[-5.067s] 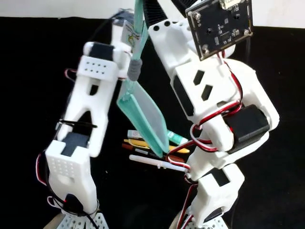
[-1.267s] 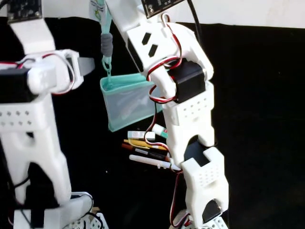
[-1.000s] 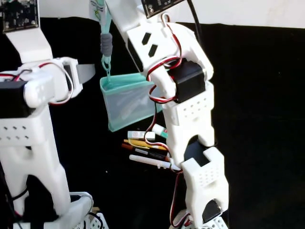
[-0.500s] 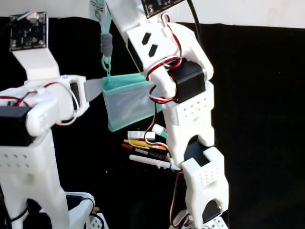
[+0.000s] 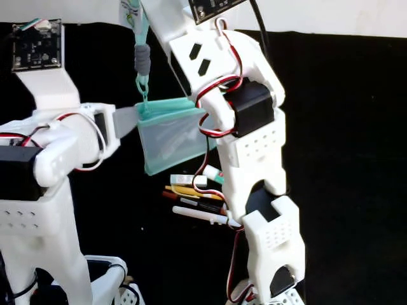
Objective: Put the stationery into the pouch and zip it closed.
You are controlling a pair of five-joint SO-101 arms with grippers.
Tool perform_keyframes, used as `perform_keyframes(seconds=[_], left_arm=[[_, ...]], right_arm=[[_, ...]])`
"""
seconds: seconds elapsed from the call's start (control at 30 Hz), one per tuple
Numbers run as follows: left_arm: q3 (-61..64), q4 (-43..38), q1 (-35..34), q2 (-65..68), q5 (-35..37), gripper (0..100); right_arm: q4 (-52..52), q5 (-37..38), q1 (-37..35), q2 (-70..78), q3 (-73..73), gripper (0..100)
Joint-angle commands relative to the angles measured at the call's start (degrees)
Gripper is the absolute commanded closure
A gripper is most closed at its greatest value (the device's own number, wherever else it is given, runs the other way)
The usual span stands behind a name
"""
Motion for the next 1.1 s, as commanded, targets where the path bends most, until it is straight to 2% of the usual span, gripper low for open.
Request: perform_keyframes(seconds=[0.0, 0.23, 0.37, 0.67, 0.9, 1.07], left_arm=[[0.04, -1.05, 3.12, -1.01, 0.44, 71], [0.04, -1.32, 2.77, -1.10, 0.18, 71], [0.04, -1.32, 0.04, -1.01, 0.18, 71], [0.40, -1.32, 0.13, -0.92, 0.18, 71], [10.15, -6.86, -0.13, -1.36, 0.18, 71], [14.20, -7.30, 0.22, -1.36, 0.18, 71]], right_arm=[[-0.92, -0.26, -0.13, -0.22, -0.48, 99.2], [-0.92, -0.26, -0.13, -0.22, -0.48, 99.2], [-0.92, -0.26, -0.13, -0.22, -0.48, 99.2], [-0.84, -0.26, -0.13, -0.22, -0.48, 99.2], [-0.84, -0.26, -0.13, -0.22, -0.48, 99.2], [-0.84, -0.26, -0.13, -0.22, -0.48, 99.2]])
